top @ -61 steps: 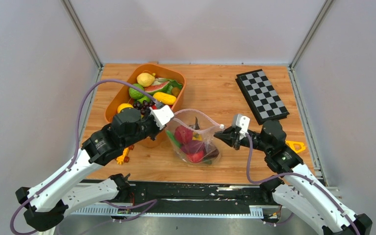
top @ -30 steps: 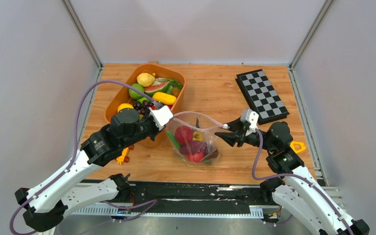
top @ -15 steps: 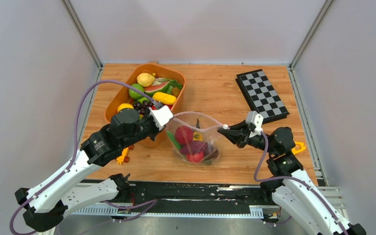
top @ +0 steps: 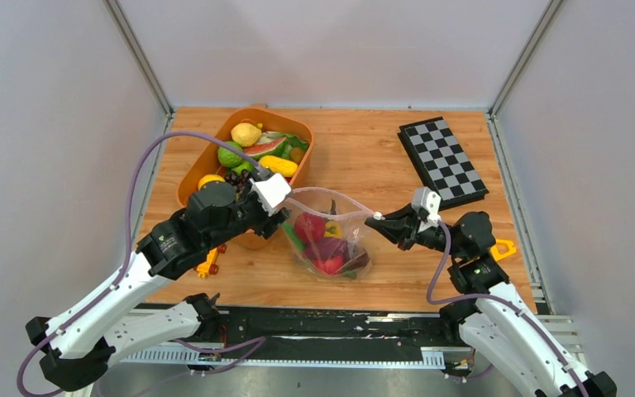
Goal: Place the food in the zip-top bag and seal the zipper
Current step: Zip the zipper food storage bag at the center of the board.
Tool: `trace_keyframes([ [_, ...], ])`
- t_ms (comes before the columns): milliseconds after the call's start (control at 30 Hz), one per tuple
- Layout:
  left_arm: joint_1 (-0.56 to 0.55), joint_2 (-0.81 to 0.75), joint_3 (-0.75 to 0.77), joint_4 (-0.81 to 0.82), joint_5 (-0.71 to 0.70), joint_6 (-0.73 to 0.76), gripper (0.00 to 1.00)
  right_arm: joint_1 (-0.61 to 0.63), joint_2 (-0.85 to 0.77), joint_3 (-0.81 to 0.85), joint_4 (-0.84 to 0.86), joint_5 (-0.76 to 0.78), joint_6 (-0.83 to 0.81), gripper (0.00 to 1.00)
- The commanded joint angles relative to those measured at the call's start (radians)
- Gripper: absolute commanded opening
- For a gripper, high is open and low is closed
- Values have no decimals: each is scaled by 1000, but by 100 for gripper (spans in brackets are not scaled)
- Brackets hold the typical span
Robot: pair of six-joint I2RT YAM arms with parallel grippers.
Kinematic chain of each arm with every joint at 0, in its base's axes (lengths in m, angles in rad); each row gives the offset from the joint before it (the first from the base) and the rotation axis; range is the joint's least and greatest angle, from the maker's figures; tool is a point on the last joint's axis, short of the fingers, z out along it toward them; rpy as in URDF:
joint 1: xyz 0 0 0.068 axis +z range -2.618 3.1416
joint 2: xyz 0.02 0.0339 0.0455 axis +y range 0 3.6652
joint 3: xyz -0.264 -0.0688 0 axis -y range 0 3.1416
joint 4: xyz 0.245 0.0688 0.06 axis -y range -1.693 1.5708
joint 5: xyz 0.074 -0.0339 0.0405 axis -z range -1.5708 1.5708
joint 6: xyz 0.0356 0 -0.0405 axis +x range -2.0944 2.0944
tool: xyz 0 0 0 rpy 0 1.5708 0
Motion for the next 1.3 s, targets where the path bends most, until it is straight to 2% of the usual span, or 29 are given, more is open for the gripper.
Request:
trace_keyframes([
  [0, 3, 4, 82, 55, -19, -37, 77, -4, 19, 46, 12, -52, -12, 0],
  [33, 3, 7, 101, 61, -8, -39, 85, -5, 22, 53, 6, -61, -16, 0],
  [67, 3, 10, 118, 64, -1, -40, 88, -4, 25, 57, 1, -66, -18, 0],
  [200, 4, 34, 174, 104, 110, -44, 95, -4, 34, 73, -24, -73, -40, 0],
  [567, -1, 297, 323, 182, 543, -9, 96, -4, 34, 96, -75, -96, -73, 0],
  [767, -54, 407, 387, 166, 620, 134, 95, -4, 43, 110, -108, -95, -95, 0],
  [900, -85, 456, 408, 168, 638, 202, 92, -4, 60, 120, -121, -102, -102, 0],
  [1067, -107, 534, 490, 91, 648, 215, 76, -4, 57, 123, -132, -103, -122, 0],
  [1267, -141, 589, 516, 1, 649, 245, 66, -5, 35, 126, -150, -93, -148, 0],
])
